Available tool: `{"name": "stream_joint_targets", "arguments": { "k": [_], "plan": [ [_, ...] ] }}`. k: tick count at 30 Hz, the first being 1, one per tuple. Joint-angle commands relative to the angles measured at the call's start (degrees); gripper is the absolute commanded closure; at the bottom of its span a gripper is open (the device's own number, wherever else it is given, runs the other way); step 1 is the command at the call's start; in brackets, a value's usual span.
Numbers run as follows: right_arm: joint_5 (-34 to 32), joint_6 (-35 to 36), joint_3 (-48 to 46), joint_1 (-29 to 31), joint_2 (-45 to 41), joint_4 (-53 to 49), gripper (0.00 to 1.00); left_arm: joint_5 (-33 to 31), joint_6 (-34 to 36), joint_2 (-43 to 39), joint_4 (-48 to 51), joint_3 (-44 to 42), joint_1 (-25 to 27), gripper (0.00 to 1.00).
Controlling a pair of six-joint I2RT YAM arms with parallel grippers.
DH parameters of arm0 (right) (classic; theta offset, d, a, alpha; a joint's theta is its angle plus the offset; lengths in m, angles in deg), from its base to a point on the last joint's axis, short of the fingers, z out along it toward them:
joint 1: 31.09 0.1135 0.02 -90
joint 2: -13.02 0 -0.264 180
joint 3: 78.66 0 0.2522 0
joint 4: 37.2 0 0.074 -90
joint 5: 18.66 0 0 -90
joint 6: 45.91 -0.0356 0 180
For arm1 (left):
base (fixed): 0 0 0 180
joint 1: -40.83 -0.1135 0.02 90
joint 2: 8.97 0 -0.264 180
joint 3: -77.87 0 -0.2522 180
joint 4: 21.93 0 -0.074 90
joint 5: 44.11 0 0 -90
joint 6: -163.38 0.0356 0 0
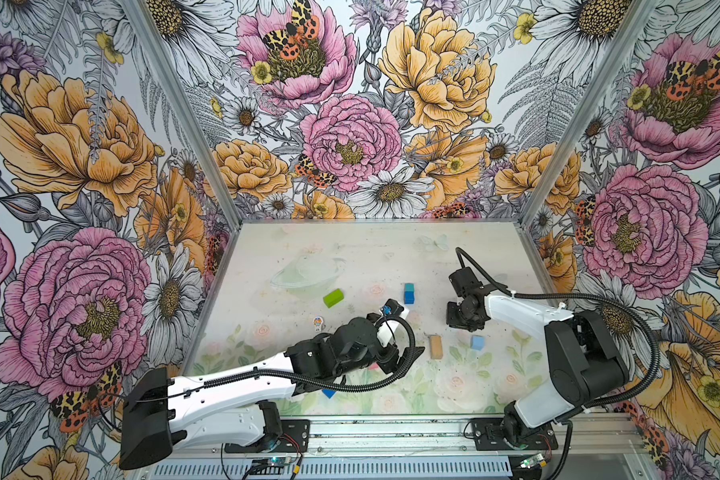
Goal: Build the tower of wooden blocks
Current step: 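Carry the light blue cube onto the dark blue cube beside the teal cube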
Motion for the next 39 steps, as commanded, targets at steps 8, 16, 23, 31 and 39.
{"name": "stream_joint_targets", "arguments": {
  "k": [8,16,23,31,39],
  "plan": [
    [-0.5,1.0,2.5,-0.4,0.4,0.8,0.73,-0.1,0.9,-0.3,0.1,-1.1,-1.2,0.01],
    [0.7,2.2,7.3,-0.4,3.3,0.8,0.74,0.2,0.6,0.2,0.1,-1.2,-1.9,0.01],
    [2.6,3.2,14.5,-0.3,9.1,0.8,0.74,1.3,0.3,-0.2,0.1,-1.7,-3.6,0.01],
    [4.8,4.2,23.4,0.6,17.0,0.8,0.75,3.1,-0.3,-0.3,0.0,-2.6,-6.4,0.01],
    [6.6,4.5,29.1,2.0,22.5,0.7,0.75,4.2,-0.1,0.1,-0.1,-2.9,-8.4,0.01]
  ]
}}
